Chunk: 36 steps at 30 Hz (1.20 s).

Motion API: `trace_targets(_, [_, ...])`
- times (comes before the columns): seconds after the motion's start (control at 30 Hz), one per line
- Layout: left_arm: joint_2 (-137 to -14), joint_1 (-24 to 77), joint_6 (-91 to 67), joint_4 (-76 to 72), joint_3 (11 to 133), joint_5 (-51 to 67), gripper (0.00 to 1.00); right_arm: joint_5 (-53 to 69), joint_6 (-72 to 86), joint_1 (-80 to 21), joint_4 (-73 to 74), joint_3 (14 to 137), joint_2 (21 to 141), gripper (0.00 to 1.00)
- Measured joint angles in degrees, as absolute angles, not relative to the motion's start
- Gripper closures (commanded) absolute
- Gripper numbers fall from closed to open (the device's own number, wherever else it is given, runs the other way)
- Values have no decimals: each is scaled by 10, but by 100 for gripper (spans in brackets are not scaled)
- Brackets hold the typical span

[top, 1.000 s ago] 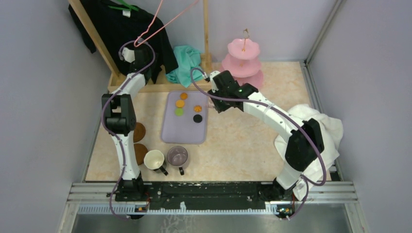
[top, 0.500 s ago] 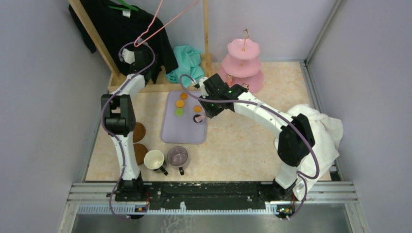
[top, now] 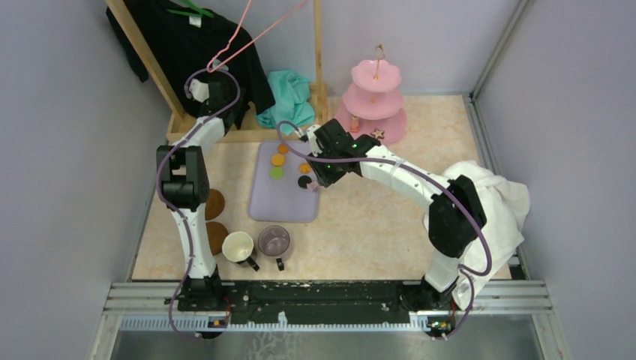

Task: Serve the afternoon tea
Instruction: Pick up the desert from the tray.

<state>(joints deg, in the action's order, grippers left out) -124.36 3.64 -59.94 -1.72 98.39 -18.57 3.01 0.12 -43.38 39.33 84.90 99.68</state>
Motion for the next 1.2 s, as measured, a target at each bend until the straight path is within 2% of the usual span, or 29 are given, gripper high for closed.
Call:
trace_targets(0.33, [-1241, 36, -599, -17, 975, -185, 20, 23, -10, -446, 374, 792, 997, 68])
trace_targets(0.87, [-1236, 36, -600, -17, 968, -184, 20, -90, -64, -498, 345, 776, 936, 69])
trace_targets(1.2, [-1236, 36, -599, -18, 965, -183, 20, -72, -70, -503, 322, 776, 926, 69])
